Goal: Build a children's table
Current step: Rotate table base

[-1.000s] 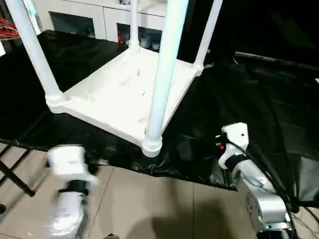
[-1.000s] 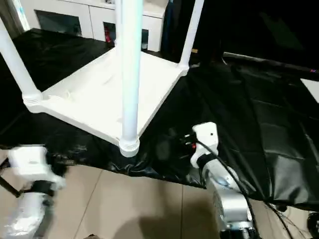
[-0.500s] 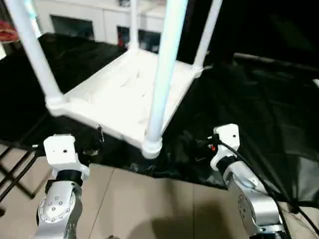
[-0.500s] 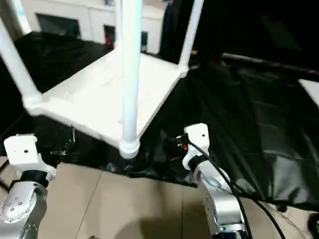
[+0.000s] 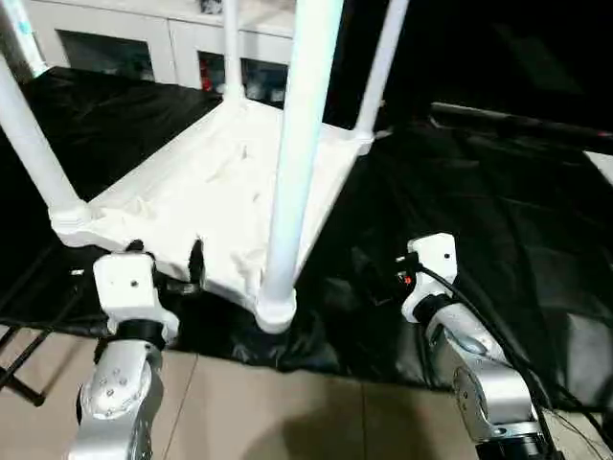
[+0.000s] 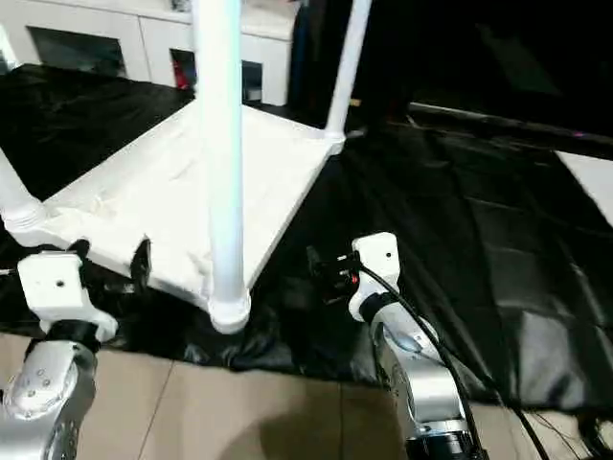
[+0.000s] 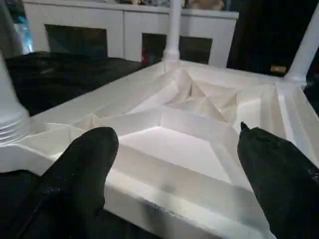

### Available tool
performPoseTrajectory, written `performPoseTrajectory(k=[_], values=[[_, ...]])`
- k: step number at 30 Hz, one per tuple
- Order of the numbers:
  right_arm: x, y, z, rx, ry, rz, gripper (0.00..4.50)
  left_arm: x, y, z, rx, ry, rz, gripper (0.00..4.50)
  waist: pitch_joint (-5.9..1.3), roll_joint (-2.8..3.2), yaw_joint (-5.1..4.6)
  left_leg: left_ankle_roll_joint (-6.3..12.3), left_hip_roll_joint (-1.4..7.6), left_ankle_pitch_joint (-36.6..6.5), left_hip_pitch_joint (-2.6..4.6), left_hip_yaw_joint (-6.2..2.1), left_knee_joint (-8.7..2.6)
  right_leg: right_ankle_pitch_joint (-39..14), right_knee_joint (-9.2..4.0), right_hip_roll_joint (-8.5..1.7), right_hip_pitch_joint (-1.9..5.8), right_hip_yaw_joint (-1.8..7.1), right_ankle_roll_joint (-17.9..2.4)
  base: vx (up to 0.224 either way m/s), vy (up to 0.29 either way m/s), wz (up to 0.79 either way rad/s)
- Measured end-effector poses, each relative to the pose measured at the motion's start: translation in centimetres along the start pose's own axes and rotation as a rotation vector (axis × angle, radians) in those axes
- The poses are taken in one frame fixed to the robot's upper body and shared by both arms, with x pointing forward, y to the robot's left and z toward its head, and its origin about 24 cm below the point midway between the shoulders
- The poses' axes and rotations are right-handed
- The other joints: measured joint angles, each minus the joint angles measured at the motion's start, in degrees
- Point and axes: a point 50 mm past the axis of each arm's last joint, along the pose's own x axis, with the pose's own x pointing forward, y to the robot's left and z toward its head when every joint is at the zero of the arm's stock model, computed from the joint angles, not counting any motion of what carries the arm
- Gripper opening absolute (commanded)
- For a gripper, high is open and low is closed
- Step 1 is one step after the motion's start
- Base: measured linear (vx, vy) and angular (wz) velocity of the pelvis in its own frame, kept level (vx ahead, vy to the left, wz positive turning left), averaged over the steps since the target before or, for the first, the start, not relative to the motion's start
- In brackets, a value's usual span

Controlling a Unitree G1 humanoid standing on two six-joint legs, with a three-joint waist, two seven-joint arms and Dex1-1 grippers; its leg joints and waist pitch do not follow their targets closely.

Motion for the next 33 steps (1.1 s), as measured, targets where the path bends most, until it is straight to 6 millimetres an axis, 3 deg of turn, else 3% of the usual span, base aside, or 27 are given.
performPoseTrajectory(k=[3, 5, 7, 9, 10, 11, 12, 13, 14, 15, 16, 17, 18, 19, 20, 21, 22, 23, 25, 28, 31, 33], values=[[0.0, 0.0, 0.0, 0.008, -0.003, -0.010, 4.50, 0.2, 0.0, -0.1, 0.001, 0.003, -0.008, 4.38, -0.08, 0.30, -0.03, 0.16, -0.03, -0.4, 0.08, -0.17, 0.09, -0.4, 0.10, 0.03, 0.00, -0.02, -0.1, 0.091, -0.003, 0.03], [0.0, -0.2, 0.0, 0.024, -0.009, -0.036, 4.50, 0.9, -0.2, 0.1, 0.002, -0.004, -0.021, 4.38, -0.11, 0.46, 0.06, 0.54, -0.42, -0.7, -0.24, -0.14, 0.43, -0.8, 0.59, -0.07, -0.06, 0.32, 0.3, 0.075, 0.004, 0.05], [-0.1, -0.7, 0.1, 0.032, -0.013, -0.064, 4.50, 1.4, -0.4, 0.4, 0.000, -0.018, -0.039, 4.38, -0.15, 0.57, 0.44, 0.77, -0.77, -1.2, -0.13, -0.07, 1.06, -1.4, 1.62, -0.17, -0.41, 1.89, 1.0, 0.000, 0.000, 0.00], [-0.1, -0.9, 0.2, 0.041, -0.020, -0.079, 4.50, 1.6, -0.4, 0.4, 0.003, -0.016, -0.048, 4.38, -0.32, 0.58, 1.80, 0.03, -0.96, -1.7, 0.24, 1.69, 1.80, -1.8, 3.20, 0.37, -1.43, 5.81, 1.5, 0.012, 0.036, -0.17], [-0.3, -1.1, 0.0, 0.048, -0.016, -0.090, 4.50, 1.8, -0.5, 0.3, 0.001, -0.012, -0.055, 4.38, -0.43, 1.04, 2.62, 0.61, -1.04, -2.7, -0.15, 1.57, 3.66, -1.9, 3.44, 1.40, -1.49, 9.02, 2.5, 0.024, 0.072, -0.34], [-0.4, -1.3, -0.1, 0.055, -0.014, -0.098, 4.50, 2.2, -0.8, 0.4, -0.004, -0.016, -0.067, 4.38, -0.52, 1.33, 3.76, 0.96, -1.06, -3.5, -1.21, 0.05, 6.40, -1.9, 3.48, 2.11, -1.52, 11.72, 3.3, -0.013, 0.141, -0.37], [-0.5, -1.8, -0.1, 0.053, -0.012, -0.120, 4.50, 2.4, -1.1, 0.6, -0.007, -0.025, -0.083, 4.38, -0.70, 1.72, 5.53, 0.84, -1.91, -3.7, -3.05, -2.25, 10.37, -1.4, 3.13, 3.04, -1.53, 14.97, 4.4, -0.063, 0.211, -0.39], [-0.5, -1.8, 0.0, 0.054, -0.017, -0.125, 4.50, 2.4, -1.0, 0.6, -0.001, -0.028, -0.085, 4.38, -1.02, 2.46, 6.19, 0.60, -2.26, -3.8, -3.20, -3.48, 9.25, -1.0, 2.90, 4.02, -1.61, 16.68, 5.2, -0.063, 0.211, -0.39], [-0.3, -1.7, 0.2, 0.057, -0.025, -0.123, 4.50, 2.5, -0.7, 0.7, 0.017, -0.030, -0.084, 4.38, -1.21, 2.69, 6.39, 0.39, -2.18, -5.2, -2.93, -3.32, 8.10, -0.9, 3.68, 4.40, -2.55, 16.96, 5.8, -0.131, 0.219, -0.55], [-0.1, -1.1, 0.2, 0.073, -0.028, -0.113, 4.50, 2.6, -0.2, 0.5, 0.033, -0.018, -0.073, 4.38, -1.19, 2.39, 6.01, 1.36, -2.64, -5.4, -2.89, -2.58, 8.63, -0.9, 5.19, 3.47, -3.96, 16.02, 5.8, -0.136, 0.183, -0.49], [0.2, -0.1, 0.0, 0.088, -0.027, -0.083, 4.50, 2.6, 0.5, 0.0, 0.057, 0.004, -0.054, 4.38, -1.14, 2.41, 4.89, 3.01, -3.00, -5.6, -2.93, -1.10, 8.92, -0.3, 9.06, 0.87, -6.22, 9.62, 3.1, -0.136, 0.183, -0.49], [0.2, 0.1, -0.1, 0.091, -0.025, -0.079, 4.50, 2.7, 0.5, 0.0, 0.064, 0.008, -0.053, 4.38, -1.13, 2.45, 3.65, 3.65, -3.71, -5.4, -2.96, -1.02, 8.97, -0.2, 9.73, -0.14, -6.60, 6.11, 0.9, -0.137, 0.158, -0.19], [0.1, -0.2, 0.0, 0.081, -0.024, -0.090, 4.50, 3.0, 0.2, 0.3, 0.062, -0.008, -0.061, 4.38, -1.19, 2.21, 2.69, 4.27, -4.04, -5.0, -3.38, -0.31, 8.98, -0.3, 7.11, -0.08, -6.18, 4.37, 0.2, -0.134, 0.133, 0.09], [-0.1, -0.7, 0.0, 0.072, -0.023, -0.106, 4.50, 3.1, -0.2, 0.4, 0.054, -0.016, -0.068, 4.38, -1.15, 2.32, 1.96, 4.52, -4.00, -4.5, -3.40, -0.25, 8.73, 0.4, 5.99, -0.50, -5.35, 4.25, -0.2, -0.134, 0.133, 0.09], [-0.2, -1.1, 0.0, 0.070, -0.021, -0.124, 4.50, 3.1, -0.6, 0.4, 0.053, -0.017, -0.084, 4.38, -0.87, 2.81, 1.46, 4.15, -4.02, -4.2, -3.20, 0.16, 8.15, 1.0, 5.03, -0.72, -5.26, 4.15, -0.4, -0.129, 0.123, 0.18], [-0.3, -1.3, 0.0, 0.072, -0.022, -0.135, 4.50, 3.1, -0.8, 0.3, 0.054, -0.016, -0.092, 4.38, -0.67, 3.16, 0.64, 3.79, -4.06, -3.8, -2.99, 0.27, 7.47, 1.4, 4.10, -0.80, -4.66, 3.99, -0.8, -0.141, 0.099, 0.05], [-0.3, -1.3, 0.0, 0.074, -0.022, -0.136, 4.50, 3.1, -0.8, 0.4, 0.048, -0.017, -0.088, 4.38, -0.39, 3.62, -0.62, 3.65, -4.01, -3.5, -2.85, 0.02, 6.86, 1.6, 3.04, -1.02, -4.16, 3.10, -1.1, -0.141, 0.099, 0.05], [-0.2, -1.2, -0.1, 0.075, -0.021, -0.131, 4.50, 3.0, -0.8, 0.3, 0.035, -0.018, -0.086, 4.38, -0.36, 3.66, -1.40, 3.32, -3.88, -3.2, -2.79, -0.06, 6.48, 1.6, 2.58, -1.03, -4.02, 2.82, -1.2, -0.114, 0.042, -0.01], [-0.2, -1.2, -0.1, 0.075, -0.020, -0.131, 4.50, 2.8, -0.8, 0.2, 0.022, -0.014, -0.079, 4.38, -0.28, 3.37, -2.72, 3.18, -3.23, -2.3, -2.57, -0.29, 5.88, 1.9, 1.86, -1.09, -3.42, 1.47, -1.3, -0.094, -0.023, 0.08], [-0.3, -1.5, 0.0, 0.066, -0.021, -0.134, 4.50, 2.3, -1.0, -0.1, 0.006, -0.002, -0.074, 4.38, -0.18, 1.55, -3.17, 2.92, -3.09, -2.2, -1.98, -0.30, 5.00, 2.6, 1.65, -1.13, -3.44, 1.21, 0.7, -0.048, -0.102, 0.03], [-0.3, -1.7, 0.0, 0.063, -0.019, -0.138, 4.50, 1.9, -1.3, -0.8, -0.004, 0.029, -0.075, 4.38, -0.03, 1.44, -3.17, 1.77, -3.11, -1.5, -2.45, -0.53, 3.65, 2.4, 1.68, -1.13, -4.36, 0.90, 1.0, -0.034, -0.100, -0.08], [-0.3, -1.8, -0.3, 0.063, -0.001, -0.122, 4.50, 1.6, -1.3, -0.9, 0.000, 0.032, -0.073, 4.38, -0.05, 1.40, -3.17, 1.48, -3.00, -1.3, -2.65, -0.81, 3.39, 2.4, 1.71, -1.08, -4.56, 0.49, 1.0, -0.020, -0.064, -0.05]])
